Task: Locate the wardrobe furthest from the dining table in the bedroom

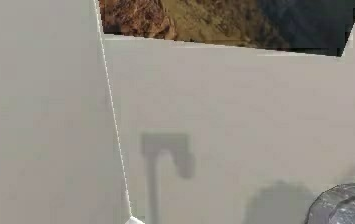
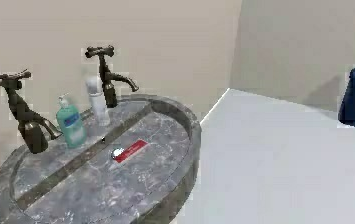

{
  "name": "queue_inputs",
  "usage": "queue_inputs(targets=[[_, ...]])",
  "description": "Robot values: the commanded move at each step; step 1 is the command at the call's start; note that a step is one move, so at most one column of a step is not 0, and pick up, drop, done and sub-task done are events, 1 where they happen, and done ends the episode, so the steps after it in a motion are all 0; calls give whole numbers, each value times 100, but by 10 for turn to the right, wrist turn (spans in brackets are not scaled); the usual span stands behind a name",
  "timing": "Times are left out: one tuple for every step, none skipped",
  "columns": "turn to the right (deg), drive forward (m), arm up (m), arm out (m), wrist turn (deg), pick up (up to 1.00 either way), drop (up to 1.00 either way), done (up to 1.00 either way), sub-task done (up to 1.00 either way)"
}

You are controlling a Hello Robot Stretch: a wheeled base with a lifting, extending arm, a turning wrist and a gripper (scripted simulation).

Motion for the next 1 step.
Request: queue_inputs(targets=[[-450,0,0,0,0,0,0,0,0]])
